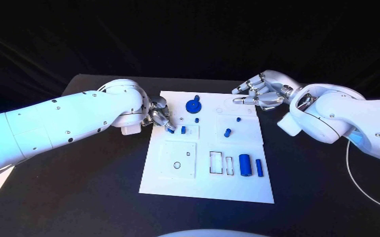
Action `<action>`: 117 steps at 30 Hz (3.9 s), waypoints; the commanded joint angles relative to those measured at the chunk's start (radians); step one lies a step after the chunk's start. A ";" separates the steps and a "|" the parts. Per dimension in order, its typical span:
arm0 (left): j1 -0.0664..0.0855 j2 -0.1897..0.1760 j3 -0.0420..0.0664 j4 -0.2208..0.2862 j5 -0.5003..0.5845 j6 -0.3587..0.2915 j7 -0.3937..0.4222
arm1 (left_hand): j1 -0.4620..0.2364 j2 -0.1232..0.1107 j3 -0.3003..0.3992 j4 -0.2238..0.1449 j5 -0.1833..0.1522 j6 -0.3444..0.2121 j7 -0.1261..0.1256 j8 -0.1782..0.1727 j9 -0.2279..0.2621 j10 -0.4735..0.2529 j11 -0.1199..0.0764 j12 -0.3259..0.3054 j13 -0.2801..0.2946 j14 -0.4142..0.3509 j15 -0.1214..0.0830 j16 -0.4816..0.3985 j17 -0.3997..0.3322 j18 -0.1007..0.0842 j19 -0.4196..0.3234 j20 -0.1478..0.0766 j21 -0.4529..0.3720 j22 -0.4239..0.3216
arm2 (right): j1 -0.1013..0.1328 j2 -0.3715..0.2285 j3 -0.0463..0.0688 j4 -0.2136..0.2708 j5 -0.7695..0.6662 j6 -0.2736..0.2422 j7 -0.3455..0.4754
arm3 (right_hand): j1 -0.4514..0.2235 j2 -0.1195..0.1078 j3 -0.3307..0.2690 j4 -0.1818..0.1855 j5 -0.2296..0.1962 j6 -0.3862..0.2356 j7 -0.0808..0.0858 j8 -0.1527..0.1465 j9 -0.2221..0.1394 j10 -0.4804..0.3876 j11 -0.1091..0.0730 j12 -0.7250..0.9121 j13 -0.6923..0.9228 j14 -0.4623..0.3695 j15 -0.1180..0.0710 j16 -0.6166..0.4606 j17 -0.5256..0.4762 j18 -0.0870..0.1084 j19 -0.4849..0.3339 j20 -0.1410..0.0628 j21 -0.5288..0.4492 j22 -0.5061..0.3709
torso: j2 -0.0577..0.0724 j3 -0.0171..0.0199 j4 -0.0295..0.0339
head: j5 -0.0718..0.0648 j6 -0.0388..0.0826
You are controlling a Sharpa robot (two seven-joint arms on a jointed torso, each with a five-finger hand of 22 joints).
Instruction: Assemble the parts on the task board
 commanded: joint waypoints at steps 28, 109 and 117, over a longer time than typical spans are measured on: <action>-0.001 0.032 0.000 -0.004 0.011 0.080 -0.065 | -0.058 -0.004 0.135 -0.106 0.008 0.037 -0.019 0.005 -0.015 0.038 -0.008 0.041 0.048 0.107 -0.009 0.003 0.264 -0.010 0.074 -0.011 0.010 0.185 | -0.001 -0.001 0.000 0.005 -0.002 0.014 0.004 | -0.009 0.003 0.002 0.003 0.004 0.005 0.000 -0.003 0.000 -0.006 -0.001 0.000 0.000 0.040 -0.006 -0.004 -0.001 0.015 -0.006 -0.002 -0.005 -0.001 | 0.000 0.0014 -0.0012 | -0.001 -0.004; -0.006 0.038 0.000 -0.005 -0.008 0.073 -0.091 | -0.193 -0.038 0.012 -0.042 0.009 0.110 -0.041 -0.009 -0.070 0.081 -0.025 0.078 0.111 0.107 -0.023 0.003 0.264 -0.021 0.090 -0.022 0.048 0.226 | -0.001 0.001 0.000 -0.001 -0.001 0.021 0.008 | -0.009 0.004 0.002 0.002 0.005 0.006 0.000 -0.003 0.000 -0.007 -0.002 -0.001 -0.003 0.040 -0.006 -0.007 -0.004 0.015 -0.007 -0.002 -0.008 -0.005 | 0.000 0.0007 -0.0006 | -0.009 -0.022; -0.006 0.035 0.000 -0.002 -0.008 0.070 -0.092 | -0.197 -0.039 0.006 -0.040 0.010 0.112 -0.042 -0.010 -0.073 0.082 -0.026 0.079 0.113 0.107 -0.023 0.003 0.264 -0.021 0.090 -0.023 0.049 0.226 | -0.001 0.001 0.000 -0.001 -0.001 0.021 0.008 | -0.010 0.004 0.002 0.002 0.005 0.006 0.000 -0.003 0.000 -0.007 -0.002 -0.001 -0.003 0.040 -0.006 -0.008 -0.005 0.016 -0.008 -0.002 -0.009 -0.007 | -0.001 0.0013 0.0000 | -0.007 -0.022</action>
